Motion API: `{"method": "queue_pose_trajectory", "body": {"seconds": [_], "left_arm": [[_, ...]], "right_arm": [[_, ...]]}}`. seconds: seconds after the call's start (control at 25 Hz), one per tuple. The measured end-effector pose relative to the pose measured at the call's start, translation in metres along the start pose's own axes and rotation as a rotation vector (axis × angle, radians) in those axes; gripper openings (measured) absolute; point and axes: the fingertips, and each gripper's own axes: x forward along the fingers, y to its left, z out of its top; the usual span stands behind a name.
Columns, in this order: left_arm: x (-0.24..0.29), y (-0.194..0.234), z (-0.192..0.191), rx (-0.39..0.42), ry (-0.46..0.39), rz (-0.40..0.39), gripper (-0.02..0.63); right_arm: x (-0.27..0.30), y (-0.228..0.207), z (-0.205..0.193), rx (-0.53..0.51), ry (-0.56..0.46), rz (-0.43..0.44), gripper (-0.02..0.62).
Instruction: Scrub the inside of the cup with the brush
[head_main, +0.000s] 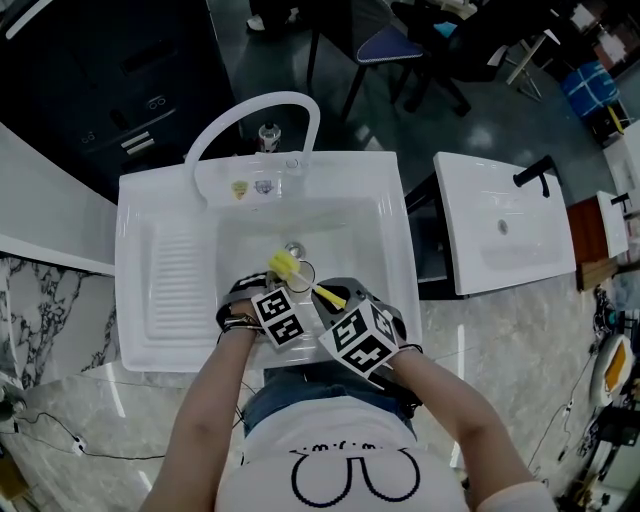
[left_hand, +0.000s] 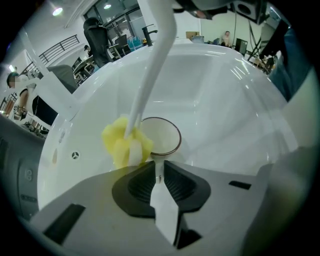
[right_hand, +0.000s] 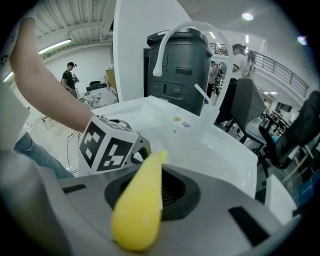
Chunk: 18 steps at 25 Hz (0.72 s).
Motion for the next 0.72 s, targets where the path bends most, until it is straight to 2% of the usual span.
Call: {"method": "queue_pose_trajectory", "body": {"seconds": [0.32,0.72], "left_arm": [[-0.001,0.006,-0.002,-0.034,0.006,0.021,0.064],[0.0,-0.007,0.003,0.104,0.017,0.024,0.064]], "right_arm": [[0.025,-0.004,0.005,0.01,0.019,0.018,0.037],[0.062,-0.001,0.005,0.011,0.16,0.135,0.038]]}}
